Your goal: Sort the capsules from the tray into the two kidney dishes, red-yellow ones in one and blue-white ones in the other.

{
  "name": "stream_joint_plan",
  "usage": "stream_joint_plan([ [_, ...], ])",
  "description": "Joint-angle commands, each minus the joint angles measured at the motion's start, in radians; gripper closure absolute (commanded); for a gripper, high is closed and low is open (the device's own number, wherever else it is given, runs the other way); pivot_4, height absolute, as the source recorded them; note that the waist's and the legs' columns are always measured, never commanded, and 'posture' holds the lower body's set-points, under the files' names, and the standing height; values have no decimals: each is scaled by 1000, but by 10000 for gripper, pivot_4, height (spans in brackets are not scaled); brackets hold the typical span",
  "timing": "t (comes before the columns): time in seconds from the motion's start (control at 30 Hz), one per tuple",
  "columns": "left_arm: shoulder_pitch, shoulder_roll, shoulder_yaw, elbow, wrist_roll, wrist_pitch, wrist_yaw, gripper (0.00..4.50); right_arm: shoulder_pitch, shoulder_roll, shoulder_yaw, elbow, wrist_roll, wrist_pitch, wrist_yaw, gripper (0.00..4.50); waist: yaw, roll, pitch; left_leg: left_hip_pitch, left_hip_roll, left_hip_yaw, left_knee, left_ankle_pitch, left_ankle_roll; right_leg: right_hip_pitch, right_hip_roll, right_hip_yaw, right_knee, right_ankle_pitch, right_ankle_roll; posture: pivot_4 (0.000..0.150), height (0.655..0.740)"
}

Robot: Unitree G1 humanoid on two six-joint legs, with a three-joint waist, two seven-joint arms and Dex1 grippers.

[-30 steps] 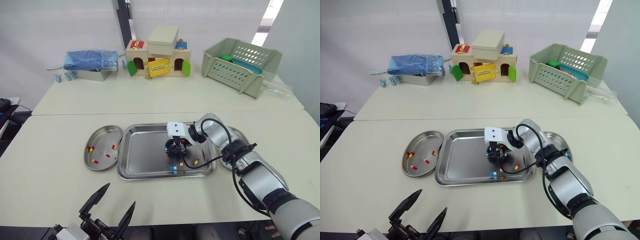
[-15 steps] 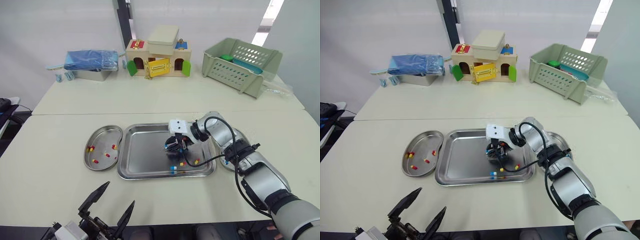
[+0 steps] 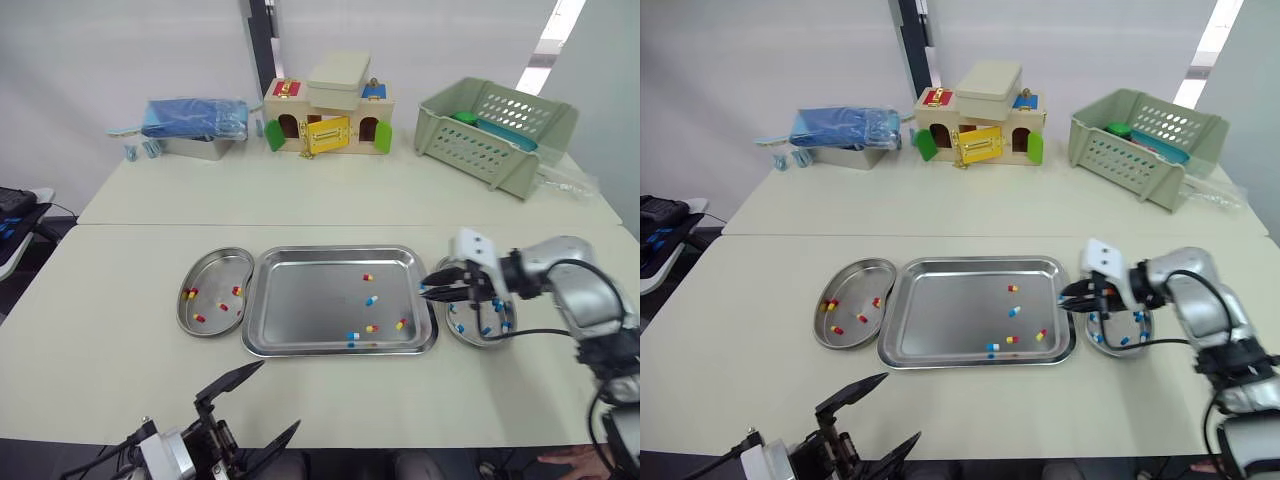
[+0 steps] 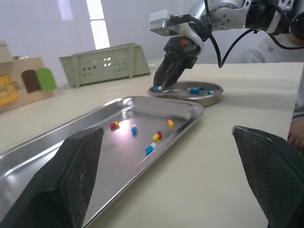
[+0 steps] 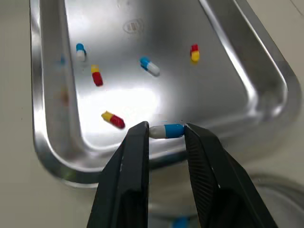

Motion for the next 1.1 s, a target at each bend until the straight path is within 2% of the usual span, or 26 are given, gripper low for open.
stream_joint_plan([
  [0.03,-32,21,-18,-2,-41,19,-56,0,75,-71,-95,-69,43,35,-31,32816,-5,0,0,1,0,0,0,0,0,0,0,0,0,0,0,1500,7400],
  [0.17,-100,31,-31,35,-66,46,-119,0,186,-134,-192,-89,70,45,-75,32816,0,0,0,0,0,1,0,0,0,1,0,0,0,0,0,1500,7400],
  [0.4,-132,24,-15,49,-89,75,-166,0,262,-142,-194,-117,82,48,-134,32816,0,0,0,1,0,0,0,0,0,1,0,0,0,0,0,1500,7400],
  [0.5,-129,20,-7,47,-92,79,-174,0,267,-148,-191,-126,96,58,-139,27209,2,0,0,1,0,0,0,0,0,1,0,0,0,0,0,1500,7400],
  [0.6,-123,14,0,44,-90,79,-174,0,267,-156,-192,-127,104,62,-138,19785,2,0,0,0,0,0,0,0,0,1,0,0,0,0,0,1500,7400],
  [0.77,-103,-5,21,33,-83,83,-143,0,271,-172,-201,-118,127,53,-119,4453,2,0,0,1,0,0,0,0,0,1,0,0,0,0,0,1500,7400],
  [0.8,-98,-7,31,27,-82,89,-132,0,281,-174,-214,-117,140,42,-110,244,2,0,0,0,0,0,0,0,0,1,0,0,0,0,0,1500,7400],
  [0.9,-88,-5,71,23,-82,101,-96,0,310,-178,-268,-88,178,8,-92,244,4,-1,0,0,0,0,0,0,0,1,0,0,-1,0,0,1500,7400],
  [1.1,-67,4,223,31,-75,130,5,0,344,-193,-373,123,207,-175,-23,244,4,-1,1,1,0,0,0,0,0,2,0,0,-1,0,0,1500,7400],
])
